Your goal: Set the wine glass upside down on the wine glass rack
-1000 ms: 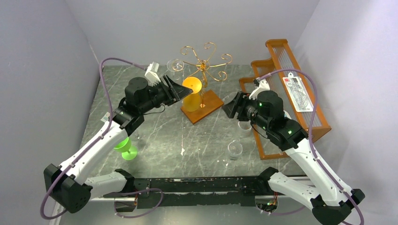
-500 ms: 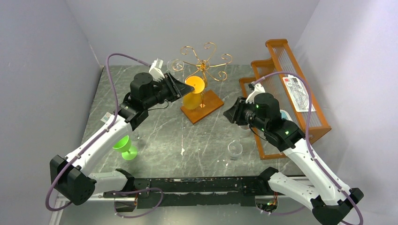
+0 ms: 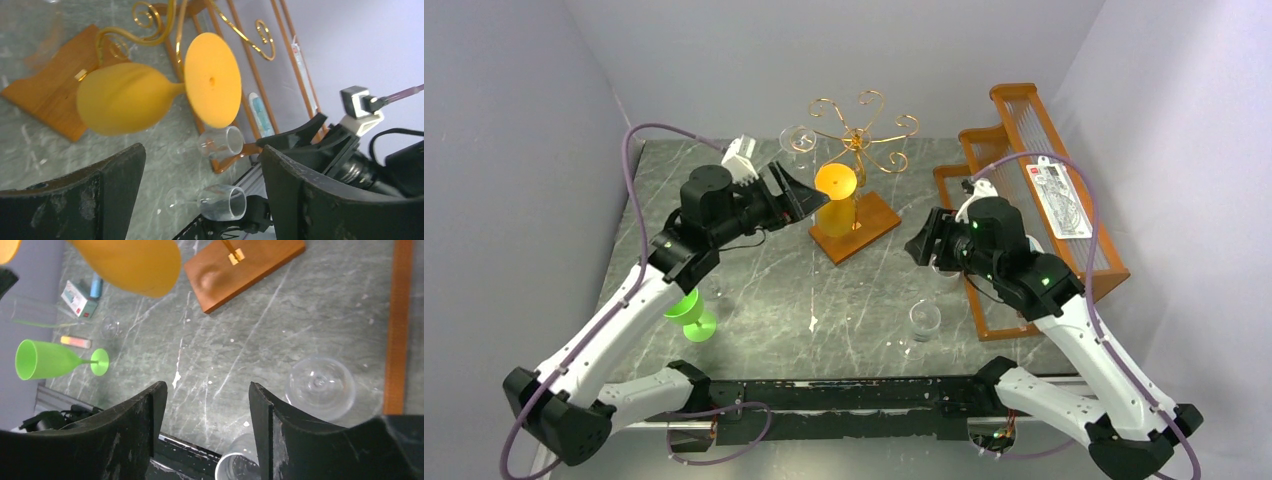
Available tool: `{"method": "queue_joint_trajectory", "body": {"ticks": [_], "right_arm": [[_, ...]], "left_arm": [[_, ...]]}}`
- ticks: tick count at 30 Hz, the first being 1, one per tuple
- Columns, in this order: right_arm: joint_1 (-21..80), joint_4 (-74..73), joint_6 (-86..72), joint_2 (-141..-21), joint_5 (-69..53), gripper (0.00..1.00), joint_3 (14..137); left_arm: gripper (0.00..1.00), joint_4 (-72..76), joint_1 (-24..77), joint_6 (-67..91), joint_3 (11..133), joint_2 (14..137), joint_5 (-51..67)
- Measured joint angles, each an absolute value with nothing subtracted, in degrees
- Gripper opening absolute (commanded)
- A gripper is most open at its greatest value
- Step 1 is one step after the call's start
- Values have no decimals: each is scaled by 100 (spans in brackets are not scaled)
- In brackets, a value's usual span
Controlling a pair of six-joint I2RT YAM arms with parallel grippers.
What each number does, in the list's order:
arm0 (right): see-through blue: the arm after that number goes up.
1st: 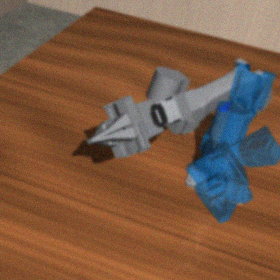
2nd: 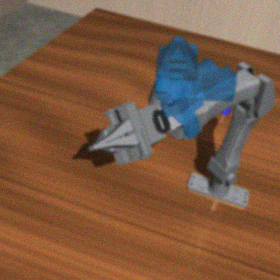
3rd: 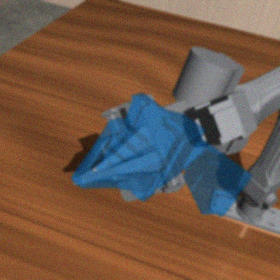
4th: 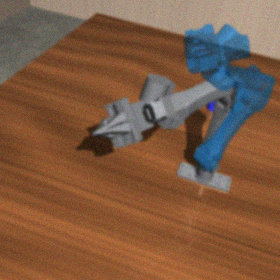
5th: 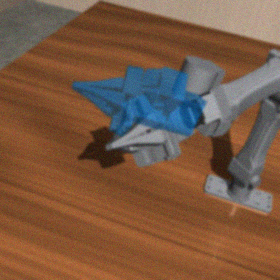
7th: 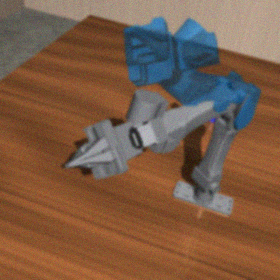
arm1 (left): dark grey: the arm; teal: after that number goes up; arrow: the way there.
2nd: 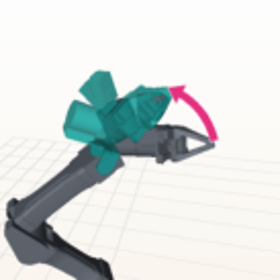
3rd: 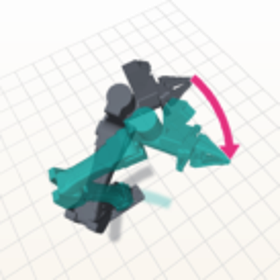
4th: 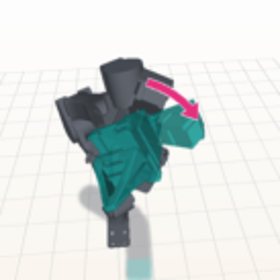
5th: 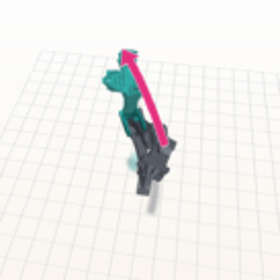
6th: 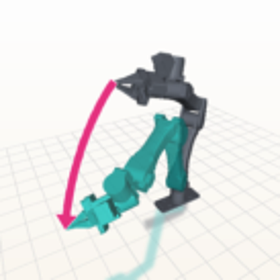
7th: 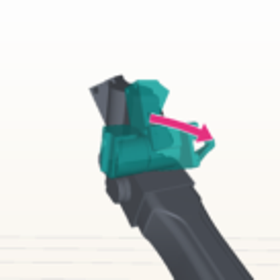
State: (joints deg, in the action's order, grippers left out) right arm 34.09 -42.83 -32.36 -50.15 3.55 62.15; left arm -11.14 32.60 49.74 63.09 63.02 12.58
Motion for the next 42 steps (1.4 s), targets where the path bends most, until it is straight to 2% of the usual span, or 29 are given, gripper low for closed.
{"method": "queue_joint_trajectory", "body": {"ticks": [3,7,11,15,20,22,29,34,36,40,42], "right_arm": [[3409,-4838,-3350,-5301,718,65,6753],[3409,-5540,-3498,-5693,1356,54,7275],[3409,-6045,-3610,-6077,1699,53,7404],[3409,-6158,-3730,-6206,1763,54,7157],[3409,-5712,-3664,-5885,1529,54,6066],[3409,-5618,-3653,-5878,1393,47,5837],[3409,-5092,-3524,-6121,1249,38,5817],[3409,-4943,-3371,-6359,1337,27,5986],[3409,-4910,-3330,-6484,1382,21,6045],[3409,-4869,-3277,-6593,1466,2,6086],[3406,-4805,-3221,-6573,1463,0,6093]], "left_arm": [[93,-1745,3258,4718,6394,6036,976],[89,-2353,3258,4434,6399,5461,510],[88,-2585,3258,4082,6346,4836,93],[88,-2613,3258,3739,5920,4250,-174],[89,-2416,3258,3472,5109,3745,-152],[88,-2342,3258,3439,4871,3634,-123],[88,-2268,3258,3332,4755,3649,-102],[86,-2217,3258,3315,4737,3806,-104],[88,-2202,3258,3328,4722,3870,-102],[90,-2036,3258,3391,4550,3876,64],[90,-1973,3258,3459,4453,3850,161]]}}
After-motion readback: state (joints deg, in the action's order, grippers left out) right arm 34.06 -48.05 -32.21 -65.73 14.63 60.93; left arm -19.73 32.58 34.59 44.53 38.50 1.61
